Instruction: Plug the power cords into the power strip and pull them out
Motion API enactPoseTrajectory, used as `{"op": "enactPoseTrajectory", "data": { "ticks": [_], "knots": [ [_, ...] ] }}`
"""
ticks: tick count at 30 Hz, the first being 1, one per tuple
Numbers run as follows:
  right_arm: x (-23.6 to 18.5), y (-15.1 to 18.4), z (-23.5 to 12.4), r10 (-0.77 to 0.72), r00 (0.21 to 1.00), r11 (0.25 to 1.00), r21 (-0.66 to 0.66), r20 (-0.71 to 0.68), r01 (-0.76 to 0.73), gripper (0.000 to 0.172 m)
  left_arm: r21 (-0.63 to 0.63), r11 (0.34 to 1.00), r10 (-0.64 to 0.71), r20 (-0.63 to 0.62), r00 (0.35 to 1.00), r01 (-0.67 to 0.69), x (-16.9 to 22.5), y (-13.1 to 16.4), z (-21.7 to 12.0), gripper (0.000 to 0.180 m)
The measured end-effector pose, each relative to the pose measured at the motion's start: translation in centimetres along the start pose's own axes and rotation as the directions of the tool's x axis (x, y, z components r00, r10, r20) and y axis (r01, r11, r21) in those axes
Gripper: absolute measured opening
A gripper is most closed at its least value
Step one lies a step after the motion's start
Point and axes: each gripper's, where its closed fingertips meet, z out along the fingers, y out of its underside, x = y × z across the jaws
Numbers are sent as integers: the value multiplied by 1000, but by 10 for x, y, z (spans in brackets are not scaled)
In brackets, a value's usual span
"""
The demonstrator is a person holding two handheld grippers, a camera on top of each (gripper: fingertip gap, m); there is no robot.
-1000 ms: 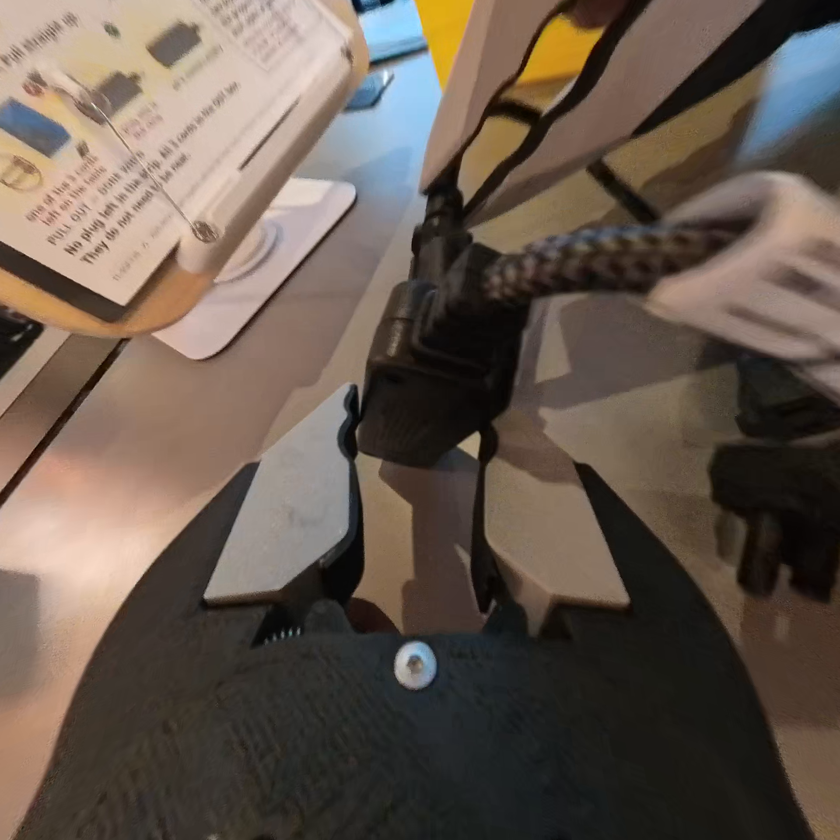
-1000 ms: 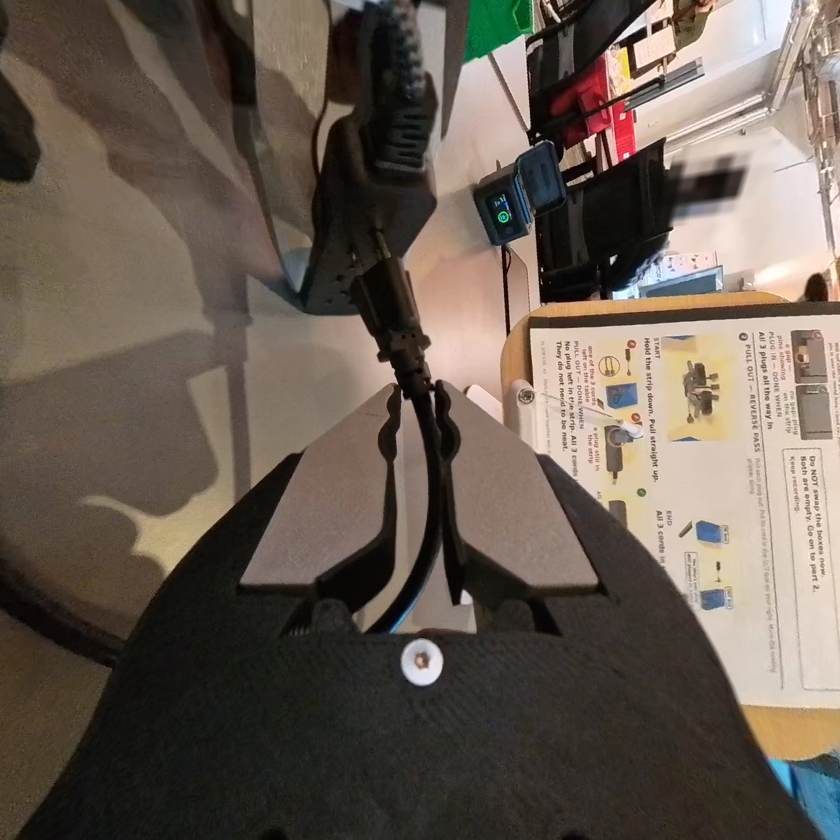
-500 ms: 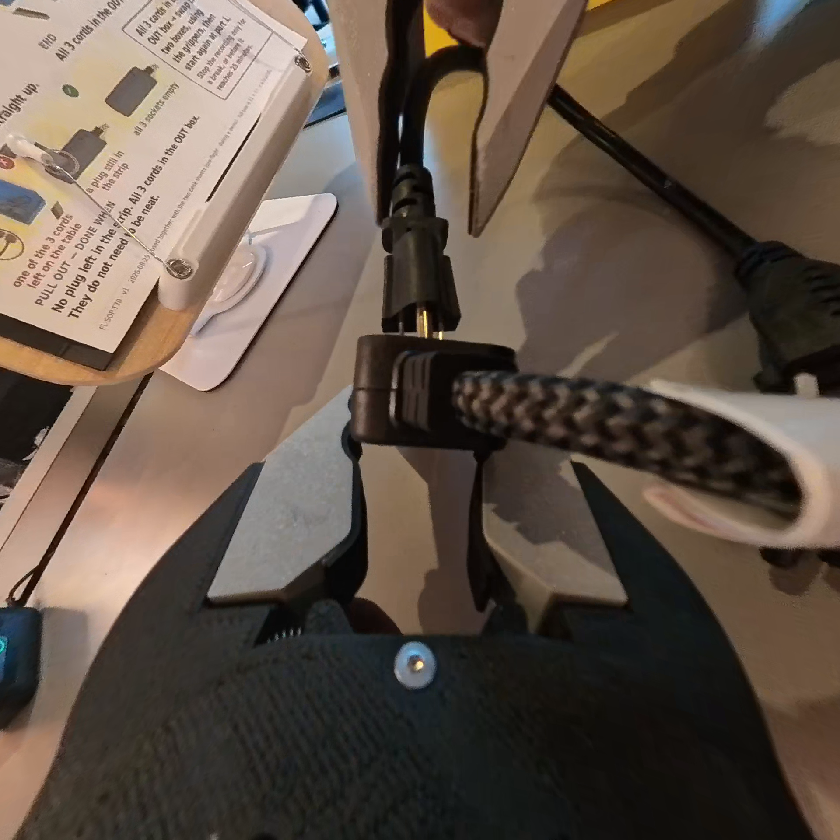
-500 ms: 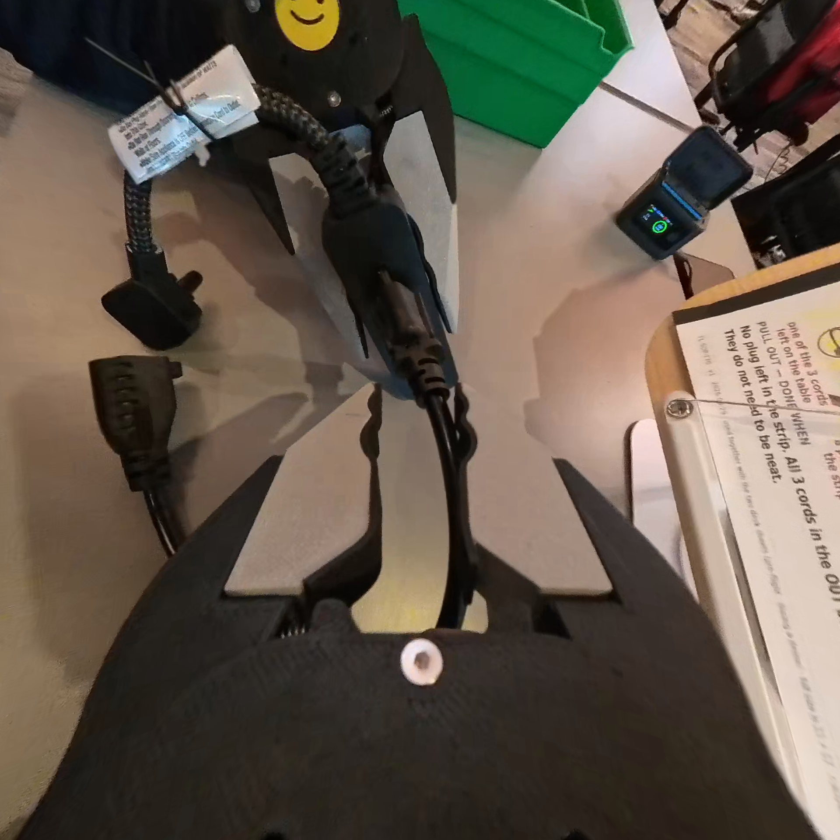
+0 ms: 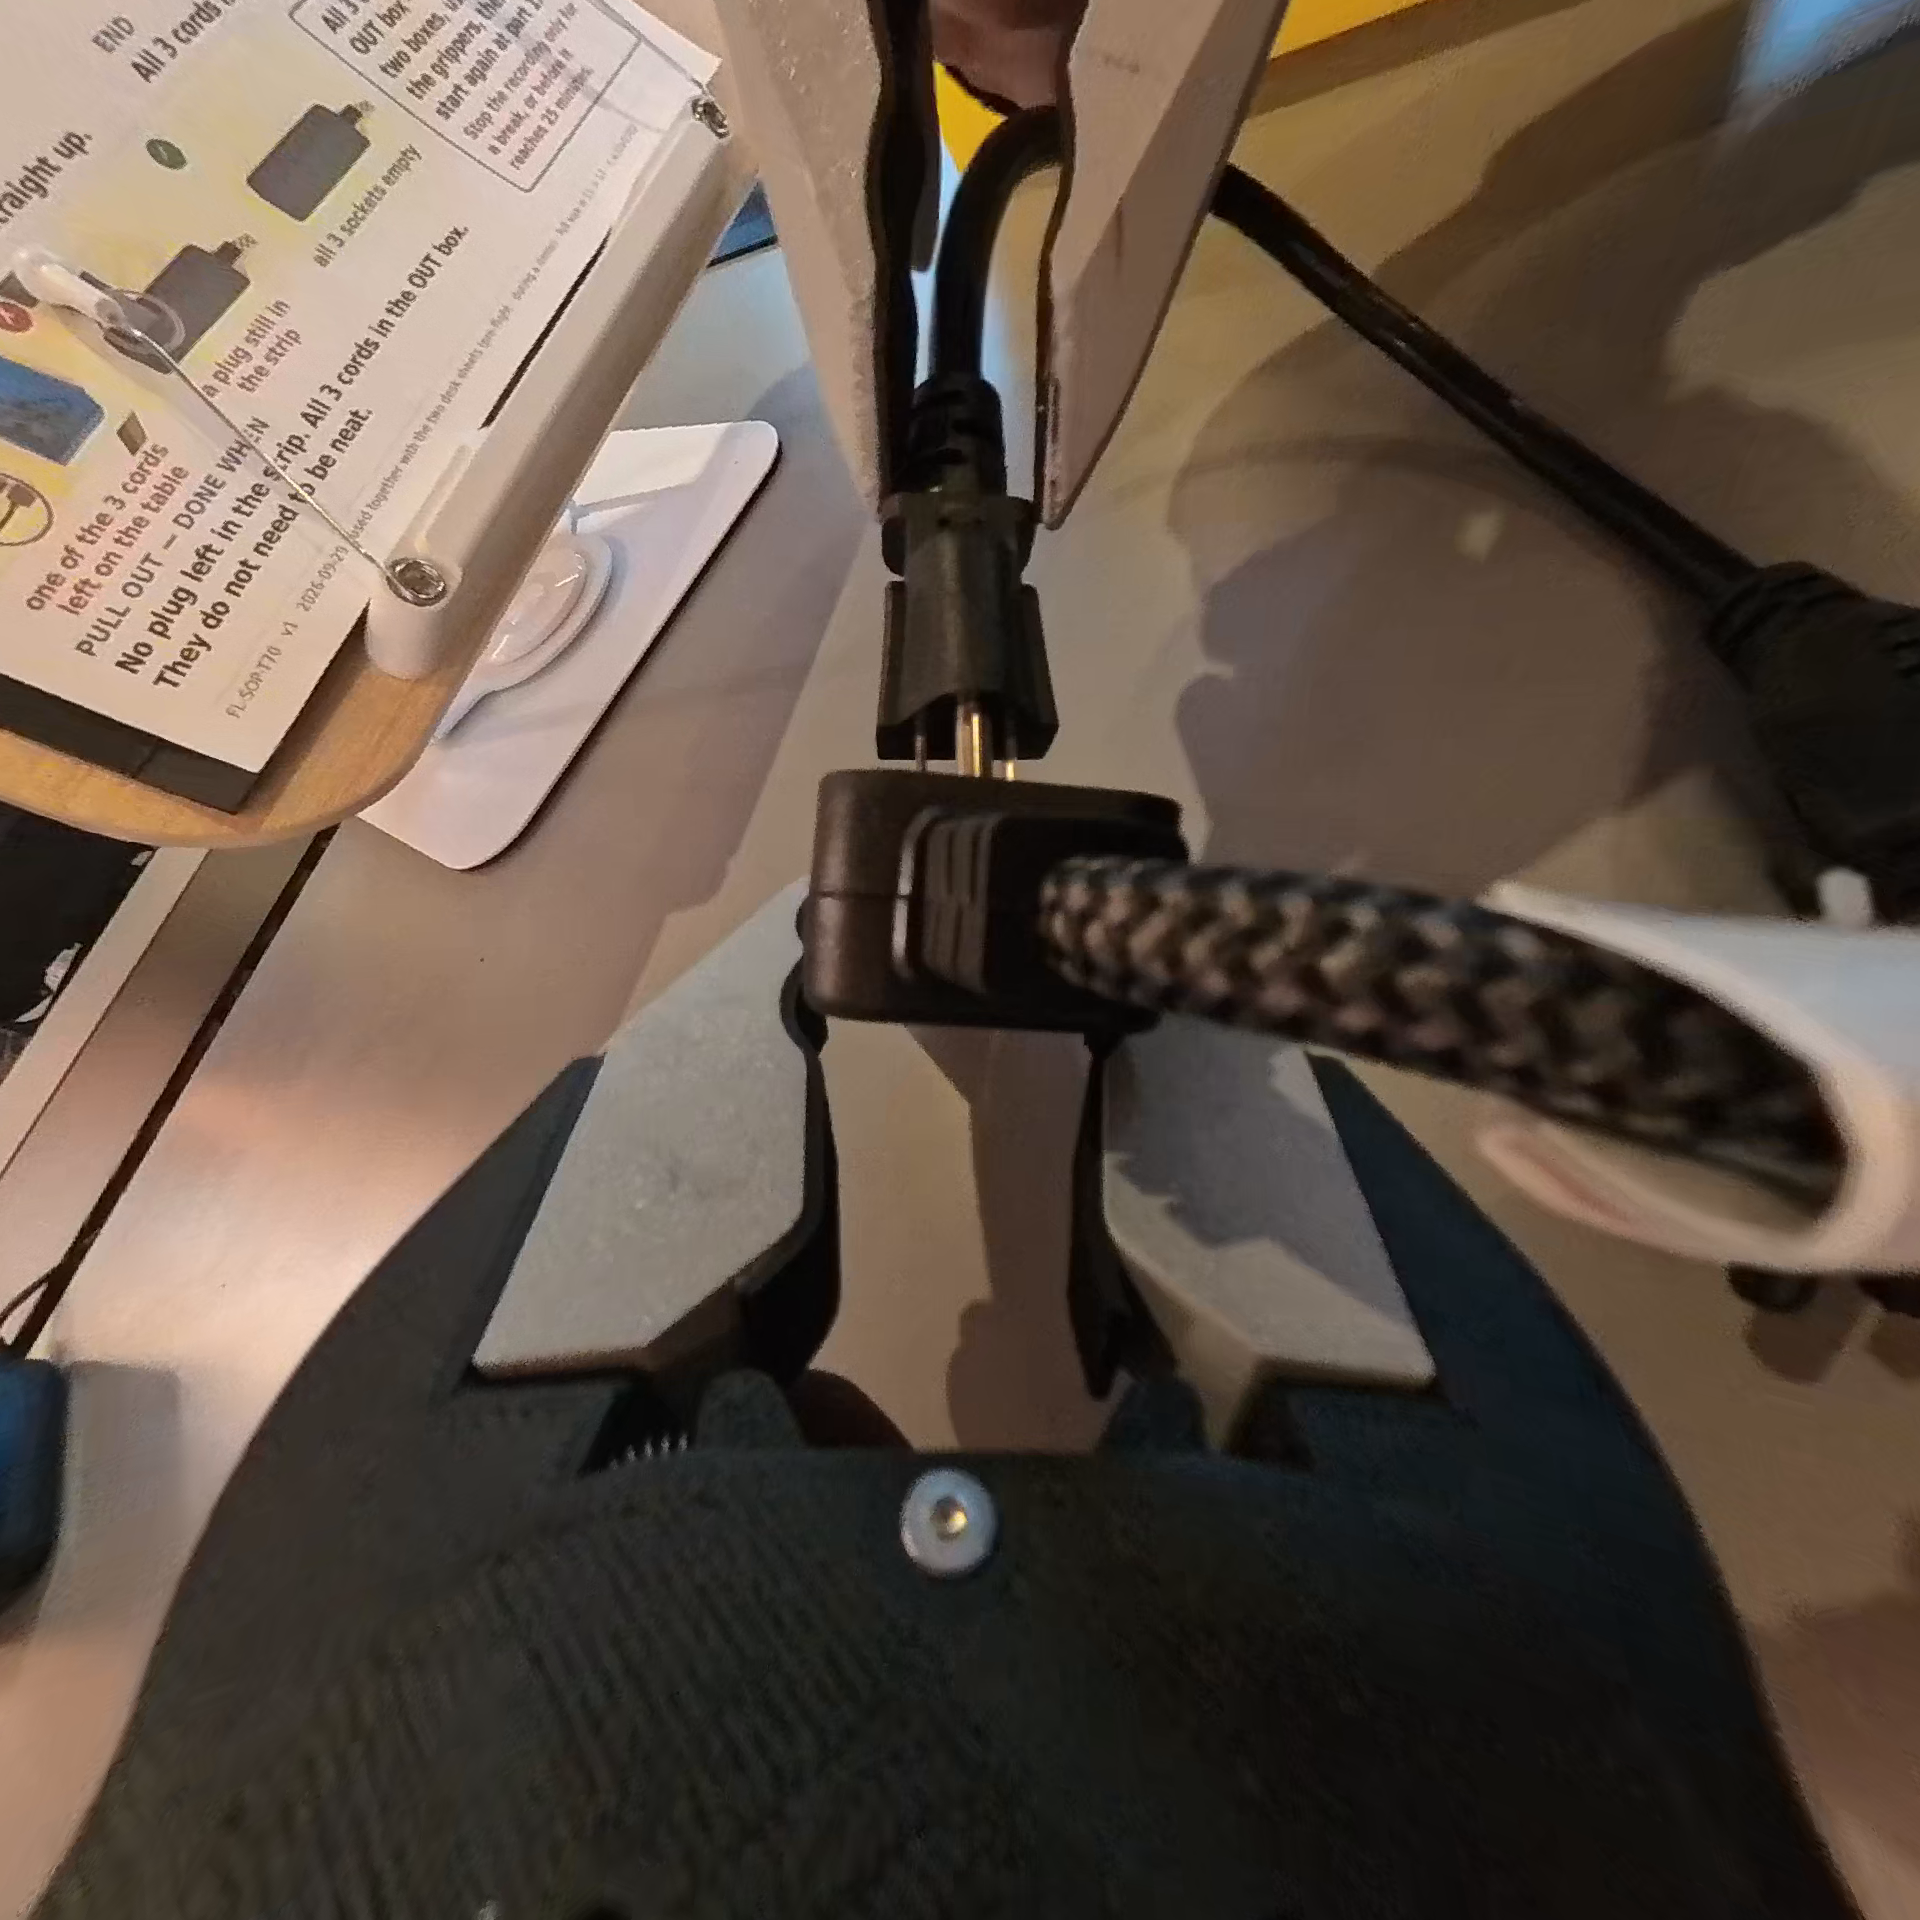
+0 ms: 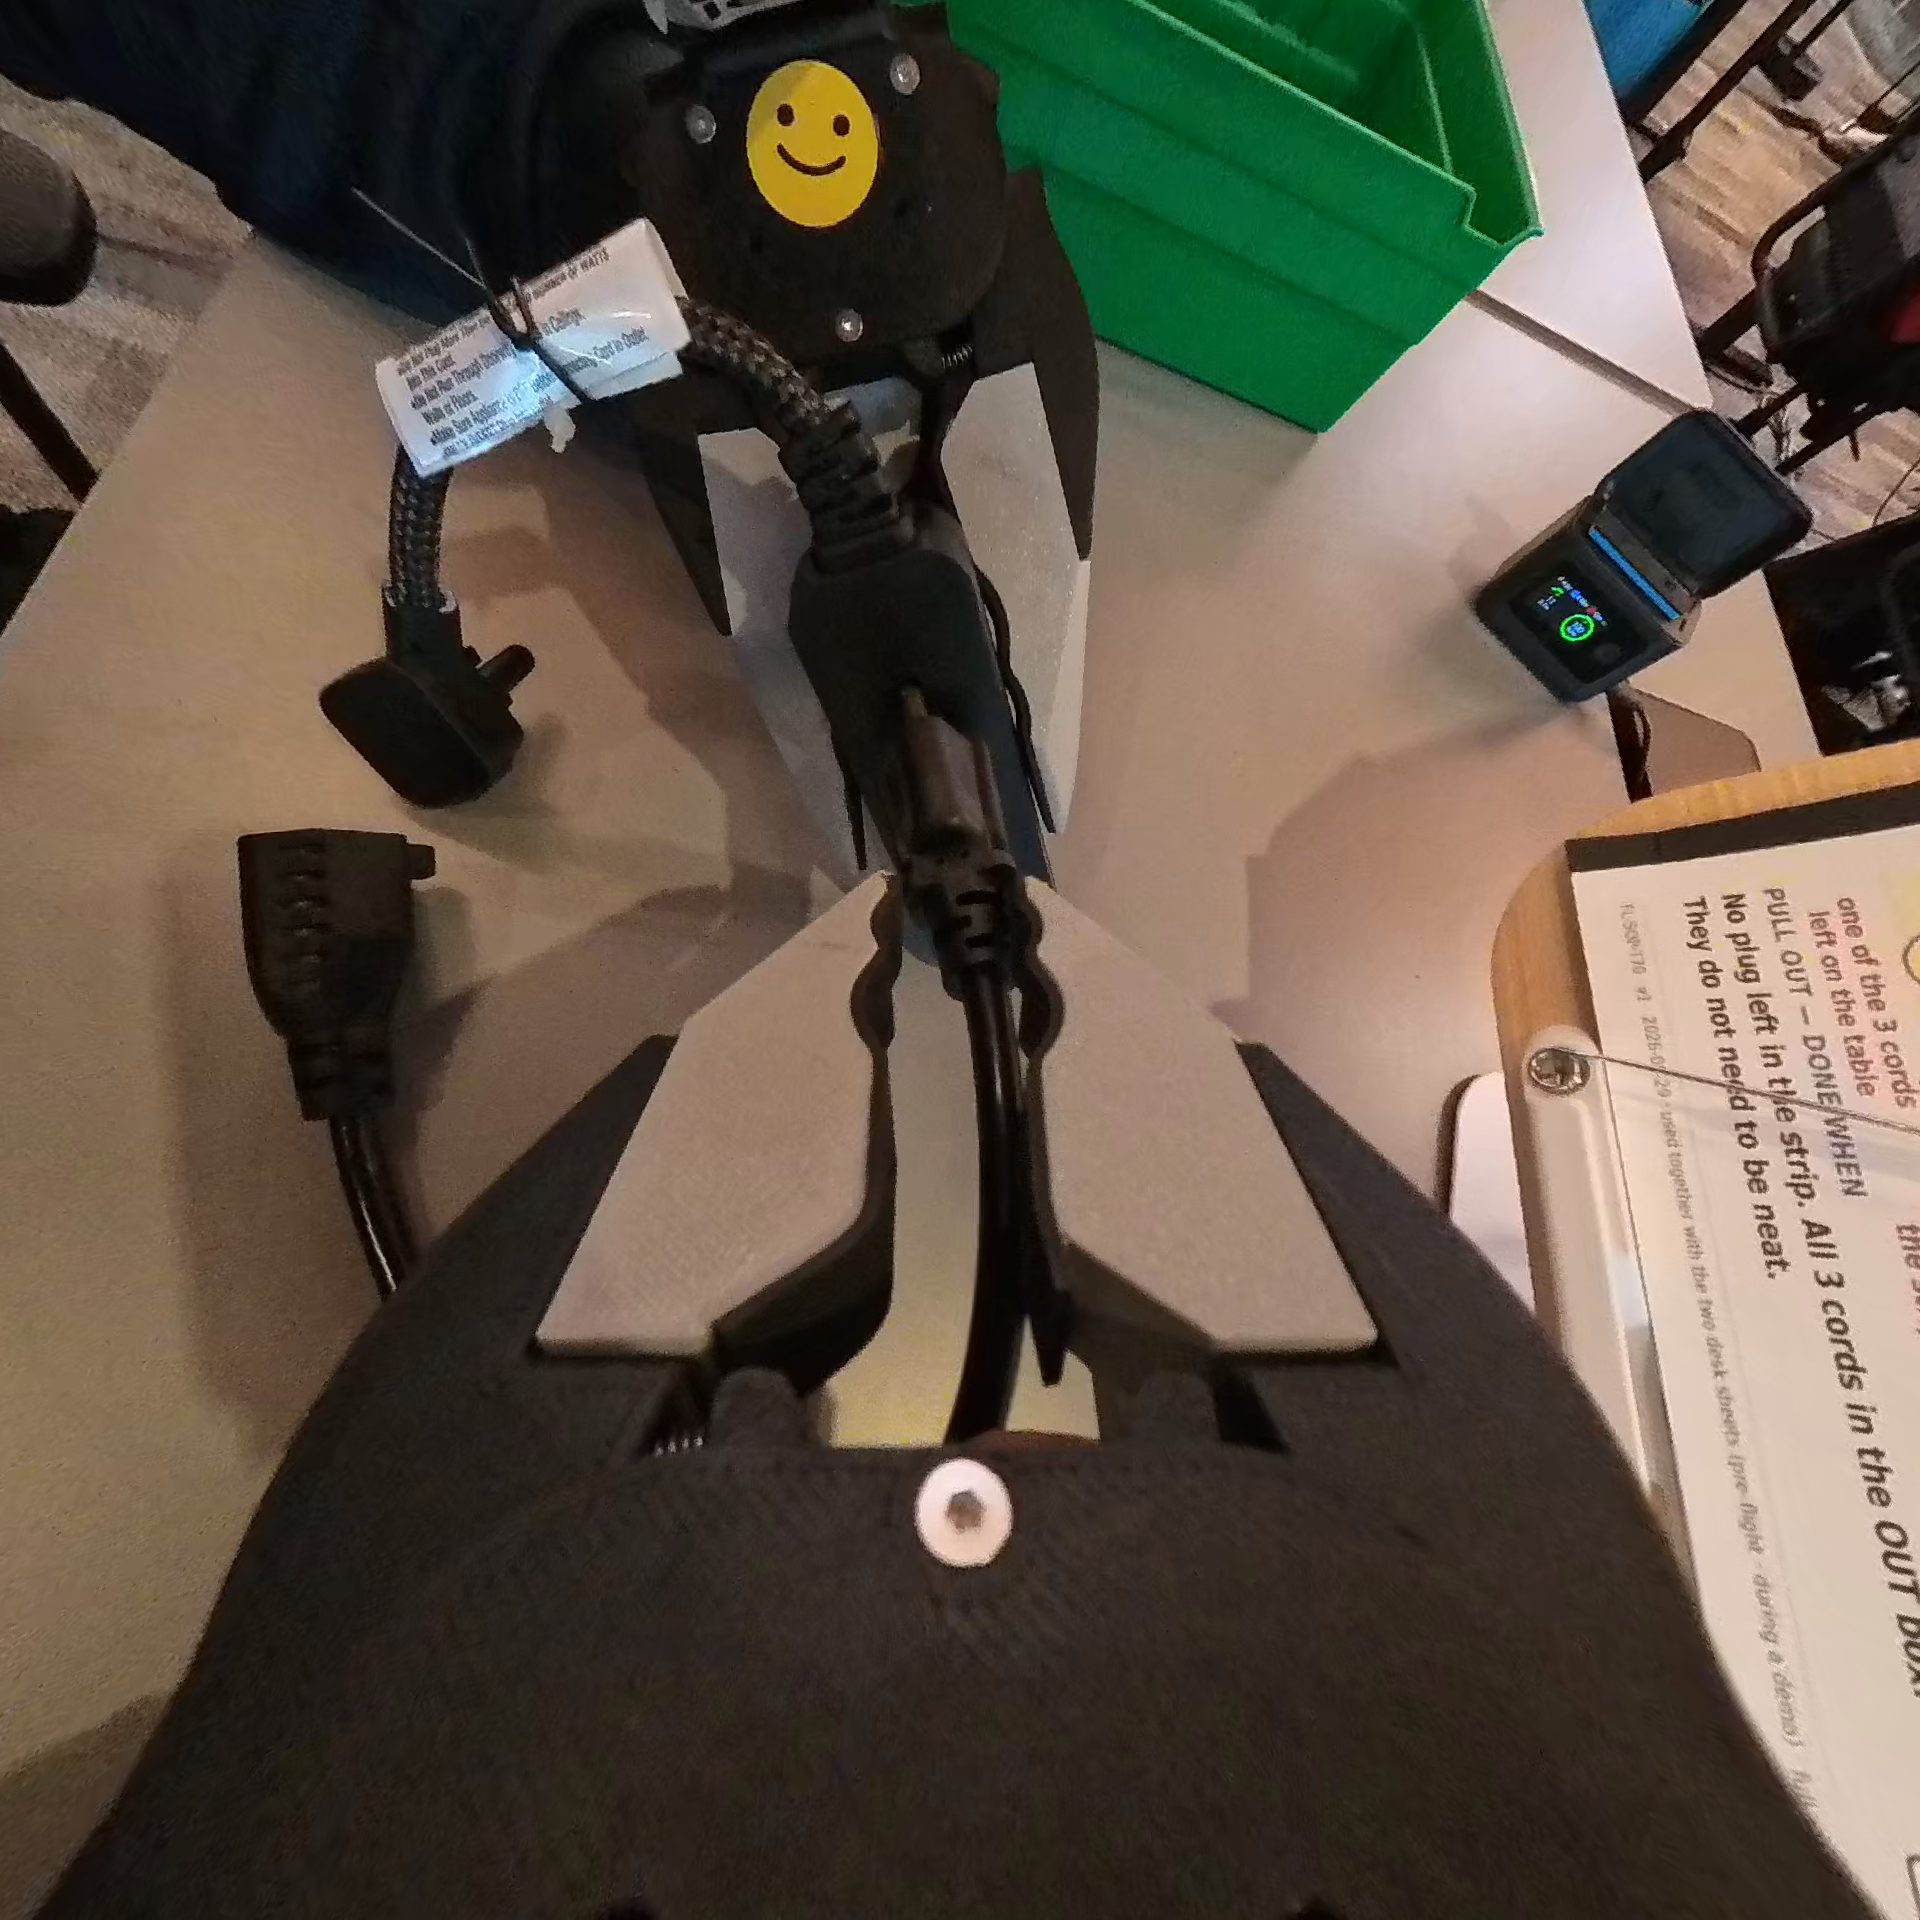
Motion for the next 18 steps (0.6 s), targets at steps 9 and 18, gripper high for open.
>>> {"op": "enactPoseTrajectory", "data": {
  "ticks": [9, 18],
  "knots": [
    [-1, 1, -3, -57, 996, 992, -115, -67, 49, 15, -32, 999, -41, 33, 999, 42, 0, -4, 4, 44],
    [-1, -5, -2, -201, 975, 948, -269, -93, 170, 12, -108, 994, -18, 64, 998, 25, -3, -3, -4, 41]
  ]
}}
